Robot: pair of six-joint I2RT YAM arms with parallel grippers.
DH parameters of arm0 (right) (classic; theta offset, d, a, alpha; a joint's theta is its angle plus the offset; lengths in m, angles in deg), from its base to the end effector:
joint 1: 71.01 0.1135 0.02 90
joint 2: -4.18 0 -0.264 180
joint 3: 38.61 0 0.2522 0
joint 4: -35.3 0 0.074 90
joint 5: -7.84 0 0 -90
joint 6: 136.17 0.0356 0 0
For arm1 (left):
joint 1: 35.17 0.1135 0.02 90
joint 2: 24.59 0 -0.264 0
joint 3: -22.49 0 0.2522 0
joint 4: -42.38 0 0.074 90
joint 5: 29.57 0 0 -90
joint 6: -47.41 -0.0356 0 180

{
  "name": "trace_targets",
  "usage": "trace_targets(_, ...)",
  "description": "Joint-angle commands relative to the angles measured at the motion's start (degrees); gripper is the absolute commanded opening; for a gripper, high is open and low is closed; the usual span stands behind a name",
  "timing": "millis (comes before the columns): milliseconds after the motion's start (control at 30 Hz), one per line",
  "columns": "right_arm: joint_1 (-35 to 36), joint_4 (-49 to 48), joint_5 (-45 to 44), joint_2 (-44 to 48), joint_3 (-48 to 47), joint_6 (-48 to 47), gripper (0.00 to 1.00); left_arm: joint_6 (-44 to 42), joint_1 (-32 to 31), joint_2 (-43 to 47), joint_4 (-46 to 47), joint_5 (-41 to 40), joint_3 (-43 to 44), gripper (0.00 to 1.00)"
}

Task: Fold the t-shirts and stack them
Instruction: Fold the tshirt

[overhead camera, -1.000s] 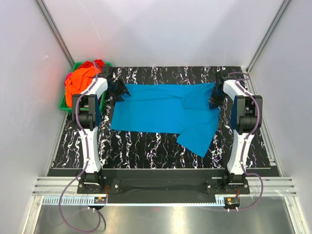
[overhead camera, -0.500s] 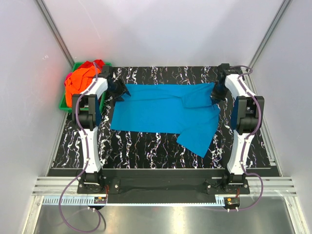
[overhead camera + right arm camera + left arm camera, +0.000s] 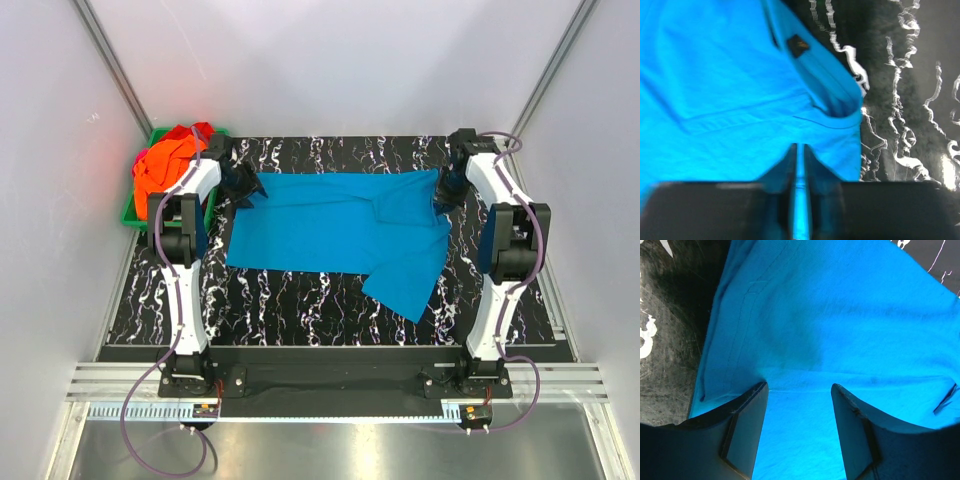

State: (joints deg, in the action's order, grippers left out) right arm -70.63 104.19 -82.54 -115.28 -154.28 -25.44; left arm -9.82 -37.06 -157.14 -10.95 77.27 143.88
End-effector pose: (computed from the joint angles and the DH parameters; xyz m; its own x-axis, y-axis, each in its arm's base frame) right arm 0.4341 0.0026 0.2221 -0.8945 0.3480 -0.2807 0.3336 0.9375 0.0995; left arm 0.4919 -0.0266 0.1616 -0.8430 -0.4905 -0.2206 -0.3568 0.8170 -0.4530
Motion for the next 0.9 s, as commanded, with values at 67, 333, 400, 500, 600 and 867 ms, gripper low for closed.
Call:
trace_targets(67,0.2,-8.3,5.5,2.8,5.1,-0.4,0.25,-1.8,0.6,-0.7,-2.7,-3.5,0.1,0.61)
trace_targets(333,0.3,-8.4,2.9,-3.1,1.2,-1.3,0.17,-1.4,0.5,-0.5,-2.2,-3.0,-0.5,0.61)
trace_targets(400,0.3,-8.6,2.1,-3.3,1.4,-1.3,0.17,-1.1,0.5,-0.5,-2.0,-2.9,-0.5,0.61)
trace_targets(500,0.2,-7.9,1.5,-4.7,1.4,-1.1,0.17,-0.9,0.5,-0.7,-1.7,-2.6,-0.5,0.61)
trace_targets(600,0.2,-8.8,0.7,-4.2,2.9,-0.7,0.18,-0.7,0.5,-0.9,-1.6,-2.3,-0.4,0.61)
trace_targets(867,0.3,-9.3,-2.4,-3.9,3.8,-0.4,0.22,-0.8,0.5,-1.0,-1.6,-2.3,-0.4,0.61)
